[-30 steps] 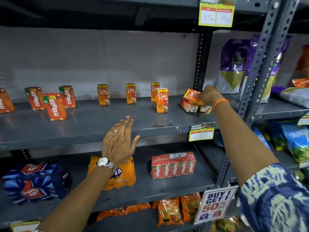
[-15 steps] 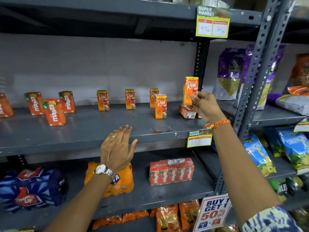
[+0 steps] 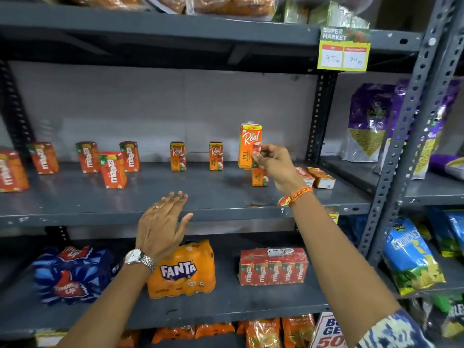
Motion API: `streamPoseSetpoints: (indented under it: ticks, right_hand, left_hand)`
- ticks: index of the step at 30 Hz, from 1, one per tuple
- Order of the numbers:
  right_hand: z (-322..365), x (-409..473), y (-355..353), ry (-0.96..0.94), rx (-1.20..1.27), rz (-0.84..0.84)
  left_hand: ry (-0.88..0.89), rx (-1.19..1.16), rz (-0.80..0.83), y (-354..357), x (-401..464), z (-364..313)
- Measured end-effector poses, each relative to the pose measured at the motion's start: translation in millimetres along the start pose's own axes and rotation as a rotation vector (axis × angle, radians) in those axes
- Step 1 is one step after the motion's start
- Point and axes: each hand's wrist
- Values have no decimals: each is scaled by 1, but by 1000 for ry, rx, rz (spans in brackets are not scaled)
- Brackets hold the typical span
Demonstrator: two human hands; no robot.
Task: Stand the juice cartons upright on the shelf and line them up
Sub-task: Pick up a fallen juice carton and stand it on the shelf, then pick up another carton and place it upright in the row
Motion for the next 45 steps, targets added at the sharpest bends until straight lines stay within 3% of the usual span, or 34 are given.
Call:
streamPoseSetpoints:
  ticks: [15,26,30,34,37,42,45]
  right_hand:
    - [-82,42,42,161,-295,40]
    - [-70,32,44,175,-387,40]
    - [-52,20,40,82,-420,13]
    - [-18,2,14,-201,-436,-185]
    - [2,-1,-24,-291,-438,-422]
    - [9,1,-101,-216,-590,-679]
    - [-3,8,-142,-17,-791,-757]
  left_hand:
    - [-8,-56,61,1,7,-16]
    - [-35,-56,52,2,8,-20]
    - [-37,-55,35,2,9,-22]
    - [-11,-34,13,4,10,-27]
    - [29,-56,-14,6,13,-40]
    - [82,-87,-45,13,22,-64]
    - [97,-87,-60,19,22,-74]
Point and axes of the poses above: each hand's wrist, its own x-axis towards the middle knuckle, its own y-axis out of the palm, z = x × y, and after that the axes turned 11 degrees about x, right-handed
